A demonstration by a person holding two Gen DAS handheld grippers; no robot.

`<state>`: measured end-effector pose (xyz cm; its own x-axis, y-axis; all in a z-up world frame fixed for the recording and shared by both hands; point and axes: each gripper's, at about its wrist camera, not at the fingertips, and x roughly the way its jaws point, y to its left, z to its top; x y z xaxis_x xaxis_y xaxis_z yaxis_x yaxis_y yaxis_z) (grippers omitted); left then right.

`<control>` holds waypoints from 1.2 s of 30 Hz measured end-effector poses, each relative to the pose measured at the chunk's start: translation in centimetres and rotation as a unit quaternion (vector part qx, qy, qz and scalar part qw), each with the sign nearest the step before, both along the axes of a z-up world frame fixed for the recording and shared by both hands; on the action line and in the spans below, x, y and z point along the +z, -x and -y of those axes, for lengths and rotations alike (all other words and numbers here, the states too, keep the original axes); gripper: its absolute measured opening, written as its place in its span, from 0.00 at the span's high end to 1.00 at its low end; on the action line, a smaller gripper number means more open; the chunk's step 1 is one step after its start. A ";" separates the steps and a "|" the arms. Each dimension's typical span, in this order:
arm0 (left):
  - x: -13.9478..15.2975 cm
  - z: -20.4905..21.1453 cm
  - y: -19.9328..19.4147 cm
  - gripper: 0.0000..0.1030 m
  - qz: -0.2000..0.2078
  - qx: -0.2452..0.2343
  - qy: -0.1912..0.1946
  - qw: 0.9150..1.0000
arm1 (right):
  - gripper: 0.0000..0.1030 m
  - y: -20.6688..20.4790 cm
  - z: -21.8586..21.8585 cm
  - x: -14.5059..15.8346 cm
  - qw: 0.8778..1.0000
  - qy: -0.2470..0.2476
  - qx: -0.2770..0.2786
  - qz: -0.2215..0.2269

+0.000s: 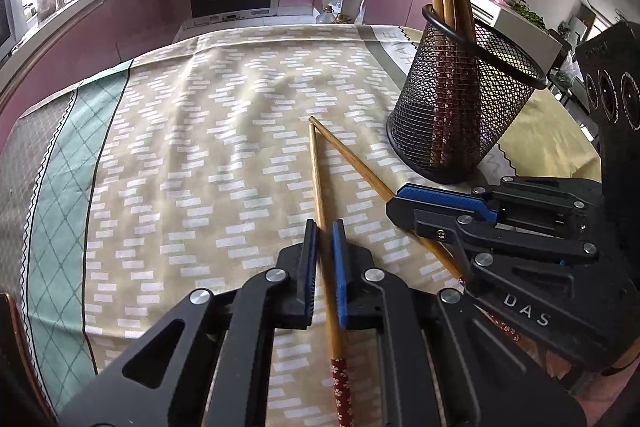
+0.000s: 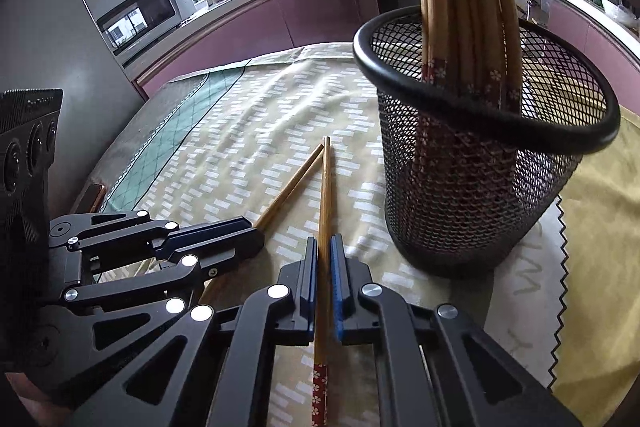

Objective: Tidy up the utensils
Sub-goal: 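Grasp a chopstick with the right tool while the left tool grasps the other, lifting both, then carry the right tool's chopstick into the mesh cup while the left tool inserts its own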

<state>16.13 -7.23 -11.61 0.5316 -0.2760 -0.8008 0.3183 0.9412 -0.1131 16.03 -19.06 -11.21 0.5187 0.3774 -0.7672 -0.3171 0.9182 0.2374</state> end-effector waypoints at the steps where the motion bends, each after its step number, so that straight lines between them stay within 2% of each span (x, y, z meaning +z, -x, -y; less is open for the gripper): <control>1: 0.1 0.0 0.1 0.92 0.000 0.001 0.001 1.000 | 0.94 0.1 0.2 0.0 1.000 -0.002 0.000 0.000; 23: 4.4 -1.0 3.6 0.93 0.041 -0.005 0.037 0.998 | 0.94 4.4 2.2 4.8 0.996 -0.062 0.034 0.063; 36: 6.2 -1.5 4.9 0.93 0.050 -0.011 0.063 0.997 | 0.94 5.5 3.5 5.6 0.993 -0.083 0.034 0.075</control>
<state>11.28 -5.73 -5.45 0.5994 -0.3844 -0.7022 0.3550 0.9138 -0.1972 10.49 -22.59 -5.56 0.5908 0.5303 -0.6080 -0.4206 0.8456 0.3287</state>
